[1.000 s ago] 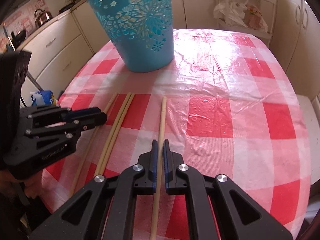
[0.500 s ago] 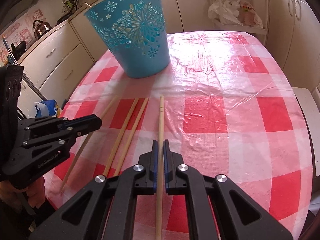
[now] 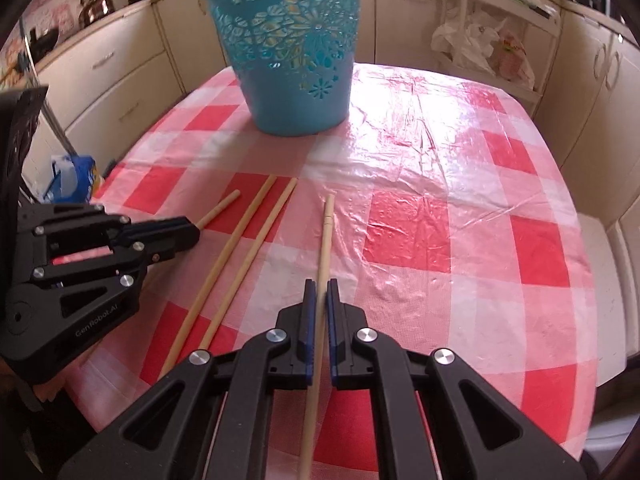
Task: Organize utensils
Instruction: 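Lift the stick with the left tool over the basket and open it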
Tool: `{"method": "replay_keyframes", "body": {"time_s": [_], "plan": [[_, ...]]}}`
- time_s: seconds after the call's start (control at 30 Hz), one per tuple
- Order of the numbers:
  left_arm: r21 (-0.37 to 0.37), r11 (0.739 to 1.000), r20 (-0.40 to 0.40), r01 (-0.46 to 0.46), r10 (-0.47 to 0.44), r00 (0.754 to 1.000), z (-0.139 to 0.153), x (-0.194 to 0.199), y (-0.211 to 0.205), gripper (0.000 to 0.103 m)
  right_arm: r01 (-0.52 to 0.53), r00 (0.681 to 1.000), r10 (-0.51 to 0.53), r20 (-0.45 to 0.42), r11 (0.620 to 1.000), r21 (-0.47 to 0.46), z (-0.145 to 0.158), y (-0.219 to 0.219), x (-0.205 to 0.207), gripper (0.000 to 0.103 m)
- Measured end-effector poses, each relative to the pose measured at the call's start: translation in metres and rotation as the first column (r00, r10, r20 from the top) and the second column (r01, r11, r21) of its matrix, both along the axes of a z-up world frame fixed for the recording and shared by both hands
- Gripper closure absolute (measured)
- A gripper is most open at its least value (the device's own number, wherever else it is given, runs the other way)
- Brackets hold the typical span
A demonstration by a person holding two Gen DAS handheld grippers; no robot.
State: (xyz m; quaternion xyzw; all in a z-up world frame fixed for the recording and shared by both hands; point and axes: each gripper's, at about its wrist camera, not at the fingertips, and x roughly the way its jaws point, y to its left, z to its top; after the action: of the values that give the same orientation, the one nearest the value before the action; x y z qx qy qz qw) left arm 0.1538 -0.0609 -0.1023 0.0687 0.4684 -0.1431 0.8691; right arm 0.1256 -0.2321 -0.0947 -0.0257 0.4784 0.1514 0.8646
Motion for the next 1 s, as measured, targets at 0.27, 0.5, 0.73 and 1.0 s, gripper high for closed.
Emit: {"method": "replay_keyframes", "body": {"time_s": [0.27, 0.5, 0.73, 1.0], "plan": [[-0.348, 0.937, 0.270, 0.042, 0.058, 0.961, 0.093, -0.011, 0.060, 0.099, 0.167, 0.985, -0.167, -0.036, 0.895, 0.413, -0.011, -0.058, 0.006, 0.097], [-0.502, 0.861, 0.477, 0.082, 0.196, 0.857, 0.174, 0.008, 0.088, 0.099, 0.168, 0.986, -0.152, -0.072, 0.898, 0.407, -0.016, -0.056, 0.011, 0.097], [-0.585, 0.807, 0.529, 0.084, 0.301, 0.794, 0.210, 0.049, 0.089, 0.099, 0.174, 0.985, -0.150, -0.089, 0.894, 0.413, -0.018, -0.054, 0.013, 0.097], [-0.653, 0.755, 0.530, 0.058, 0.401, 0.747, 0.218, 0.105, 0.083, 0.099, 0.161, 0.986, -0.130, -0.101, 0.894, 0.419, -0.020, -0.052, 0.015, 0.097]]}}
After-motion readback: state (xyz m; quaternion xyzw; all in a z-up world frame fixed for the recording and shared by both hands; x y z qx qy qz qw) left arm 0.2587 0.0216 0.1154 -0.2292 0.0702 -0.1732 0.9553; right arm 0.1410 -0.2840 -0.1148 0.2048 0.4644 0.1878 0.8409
